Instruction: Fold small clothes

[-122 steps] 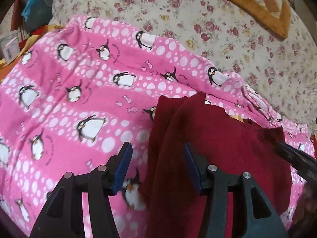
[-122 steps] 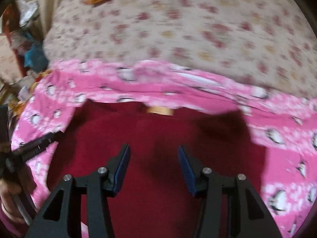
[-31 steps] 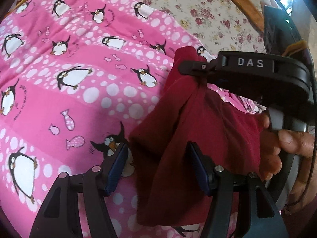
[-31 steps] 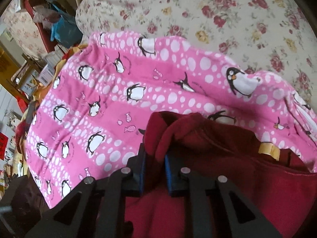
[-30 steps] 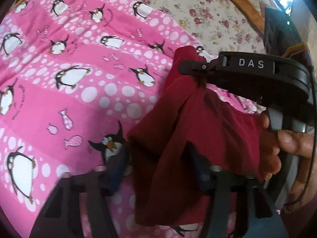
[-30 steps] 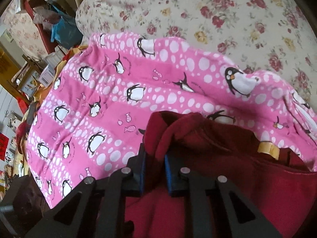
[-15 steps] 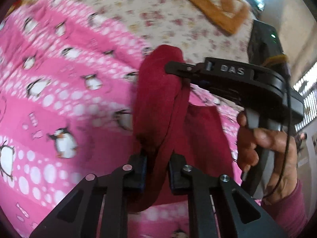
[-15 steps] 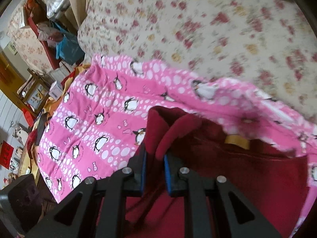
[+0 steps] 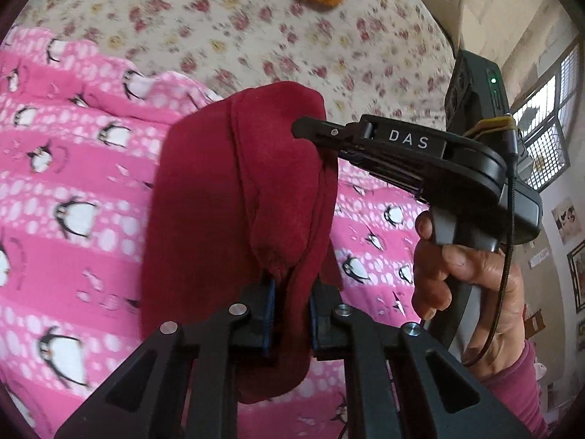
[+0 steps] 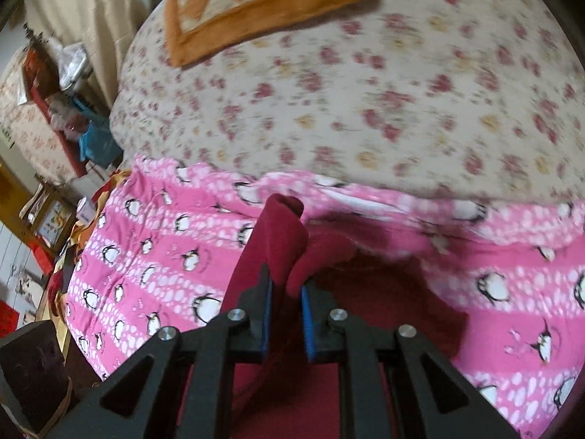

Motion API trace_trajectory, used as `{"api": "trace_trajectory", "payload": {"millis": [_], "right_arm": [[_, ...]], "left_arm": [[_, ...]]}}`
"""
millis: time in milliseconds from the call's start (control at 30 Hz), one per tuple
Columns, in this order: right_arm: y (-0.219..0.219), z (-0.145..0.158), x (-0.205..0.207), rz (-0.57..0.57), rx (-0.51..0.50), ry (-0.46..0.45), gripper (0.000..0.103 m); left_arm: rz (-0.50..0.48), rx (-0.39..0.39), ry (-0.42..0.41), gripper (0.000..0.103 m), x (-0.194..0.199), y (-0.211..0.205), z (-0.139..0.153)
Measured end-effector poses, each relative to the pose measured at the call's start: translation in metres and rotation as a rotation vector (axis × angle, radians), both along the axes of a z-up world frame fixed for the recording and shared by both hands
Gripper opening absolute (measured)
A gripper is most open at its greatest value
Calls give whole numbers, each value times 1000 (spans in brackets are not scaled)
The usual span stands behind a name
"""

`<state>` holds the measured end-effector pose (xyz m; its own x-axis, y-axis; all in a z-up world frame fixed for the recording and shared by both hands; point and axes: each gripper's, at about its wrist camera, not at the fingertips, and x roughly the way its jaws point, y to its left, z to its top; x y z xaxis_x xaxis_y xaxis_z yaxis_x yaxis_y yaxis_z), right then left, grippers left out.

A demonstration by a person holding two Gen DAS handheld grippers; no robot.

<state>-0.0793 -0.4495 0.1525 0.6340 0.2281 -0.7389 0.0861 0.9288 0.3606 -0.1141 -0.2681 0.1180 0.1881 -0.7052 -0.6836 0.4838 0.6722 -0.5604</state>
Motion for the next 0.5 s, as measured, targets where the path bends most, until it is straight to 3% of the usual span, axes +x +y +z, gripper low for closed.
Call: {"api": "trace_trajectory", "payload": {"millis": [233, 500], "right_arm": [[-29, -12, -19, -30, -43, 38, 13], [-41, -35, -28, -45, -20, 73, 13]], "left_arm": [[-9, 5, 43, 0, -12, -28, -14], [4, -21, 105, 0, -10, -27, -27]]}}
